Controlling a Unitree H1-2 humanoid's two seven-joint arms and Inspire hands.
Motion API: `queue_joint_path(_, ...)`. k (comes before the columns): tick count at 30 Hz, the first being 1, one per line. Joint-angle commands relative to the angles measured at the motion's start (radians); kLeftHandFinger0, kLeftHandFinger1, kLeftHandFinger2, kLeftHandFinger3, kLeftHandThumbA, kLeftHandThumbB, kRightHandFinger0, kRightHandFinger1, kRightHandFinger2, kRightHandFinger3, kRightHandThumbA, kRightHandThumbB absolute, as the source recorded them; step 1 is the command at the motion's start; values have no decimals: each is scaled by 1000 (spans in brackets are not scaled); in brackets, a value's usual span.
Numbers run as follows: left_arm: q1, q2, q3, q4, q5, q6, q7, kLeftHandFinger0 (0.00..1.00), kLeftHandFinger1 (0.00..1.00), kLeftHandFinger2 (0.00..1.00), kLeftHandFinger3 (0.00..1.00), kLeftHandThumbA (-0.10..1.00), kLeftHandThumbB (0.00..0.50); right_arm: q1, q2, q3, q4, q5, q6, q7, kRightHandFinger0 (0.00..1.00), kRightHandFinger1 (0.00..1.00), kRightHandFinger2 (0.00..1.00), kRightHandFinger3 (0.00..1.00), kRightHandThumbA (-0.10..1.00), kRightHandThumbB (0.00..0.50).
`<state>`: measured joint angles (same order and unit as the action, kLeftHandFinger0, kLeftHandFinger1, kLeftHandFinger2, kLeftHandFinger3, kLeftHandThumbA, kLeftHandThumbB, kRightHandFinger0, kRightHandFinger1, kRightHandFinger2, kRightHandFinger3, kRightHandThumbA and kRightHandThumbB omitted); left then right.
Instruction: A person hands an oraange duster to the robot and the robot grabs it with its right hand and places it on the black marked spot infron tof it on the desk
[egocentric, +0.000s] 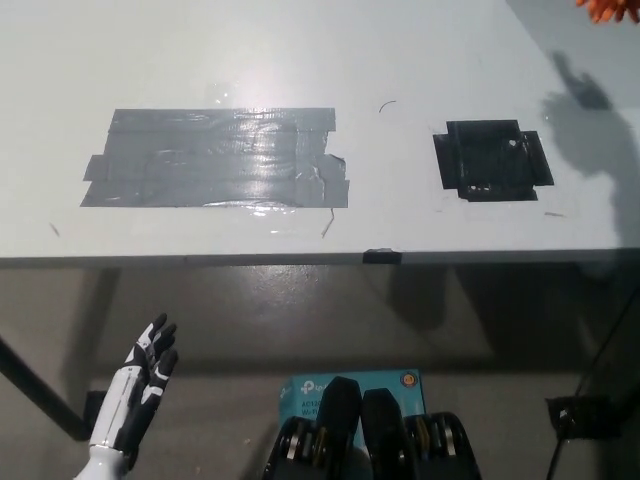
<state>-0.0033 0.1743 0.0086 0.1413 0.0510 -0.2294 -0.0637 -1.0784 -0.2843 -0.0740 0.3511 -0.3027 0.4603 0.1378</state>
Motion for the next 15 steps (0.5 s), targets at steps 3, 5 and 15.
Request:
queue_joint_path(3, -17, 21, 13, -46, -18, 5, -12, 944, 1000, 1000, 1000, 865, 170, -116, -52, 105, 278, -43, -93, -29, 55, 577, 914, 1000, -100, 185)
queue_joint_path(5, -19, 21, 11, -48, -16, 7, -12, 946, 1000, 1000, 1000, 852, 148, -130, -61, 121, 376, -36, -137, -34, 75, 598, 900, 995, -100, 195)
queue_joint_path(15, -42, 22, 11, -62, -10, 30, -14, 947, 1000, 1000, 1000, 797, 127, -194, -69, 186, 700, -30, -232, -62, 172, 630, 919, 917, -100, 220)
